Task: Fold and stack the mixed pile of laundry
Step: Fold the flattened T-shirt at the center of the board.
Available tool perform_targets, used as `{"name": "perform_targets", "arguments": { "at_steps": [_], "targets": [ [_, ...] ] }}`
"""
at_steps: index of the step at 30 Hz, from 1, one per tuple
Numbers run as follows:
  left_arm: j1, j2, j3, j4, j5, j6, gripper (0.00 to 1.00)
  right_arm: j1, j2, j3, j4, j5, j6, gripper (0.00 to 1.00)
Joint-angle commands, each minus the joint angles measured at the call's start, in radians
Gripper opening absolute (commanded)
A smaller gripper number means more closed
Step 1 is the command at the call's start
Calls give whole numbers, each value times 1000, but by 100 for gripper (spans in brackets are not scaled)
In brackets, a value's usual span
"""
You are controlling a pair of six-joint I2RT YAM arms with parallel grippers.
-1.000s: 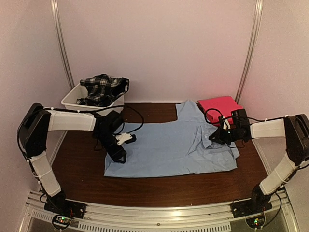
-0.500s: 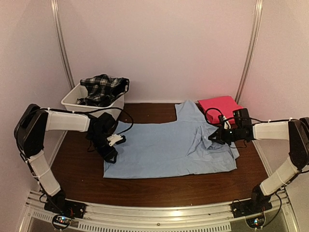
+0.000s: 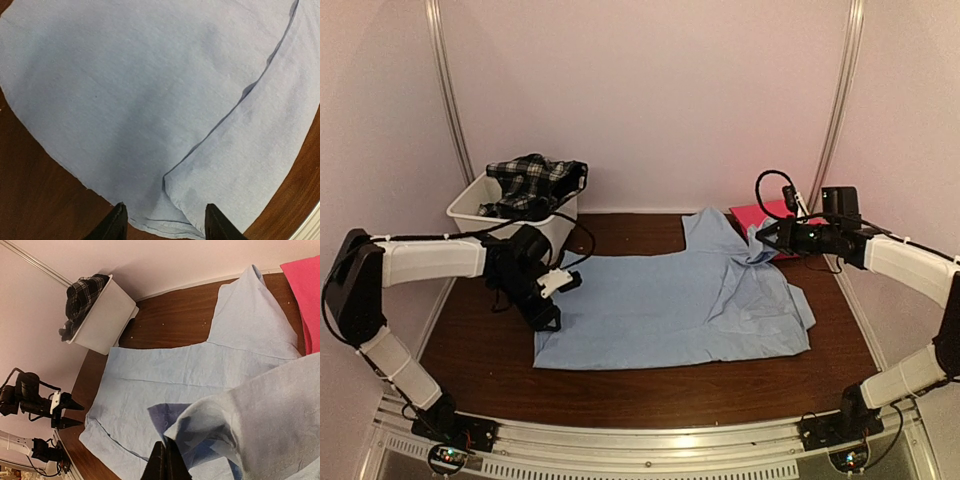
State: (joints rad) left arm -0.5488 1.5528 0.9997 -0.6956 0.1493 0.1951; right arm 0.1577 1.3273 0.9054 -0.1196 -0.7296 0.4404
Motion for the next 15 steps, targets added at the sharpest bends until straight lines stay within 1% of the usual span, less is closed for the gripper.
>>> {"name": "perform_targets", "arguments": {
  "at_steps": [1,10,13,15],
  "targets": [
    [-22,77,-5,32,8,42,54,6,-36,63,-41,5,-23,0],
    [-42,159,-9,35,17,46,52,6,-67,76,-64,25,-27,0],
    [-48,158,-17,33,12,43,48,6,-67,88,-77,26,-34,0],
    [-52,155,-18,24,12,43,42,6,-67,98,-84,24,-37,0]
  ]
}}
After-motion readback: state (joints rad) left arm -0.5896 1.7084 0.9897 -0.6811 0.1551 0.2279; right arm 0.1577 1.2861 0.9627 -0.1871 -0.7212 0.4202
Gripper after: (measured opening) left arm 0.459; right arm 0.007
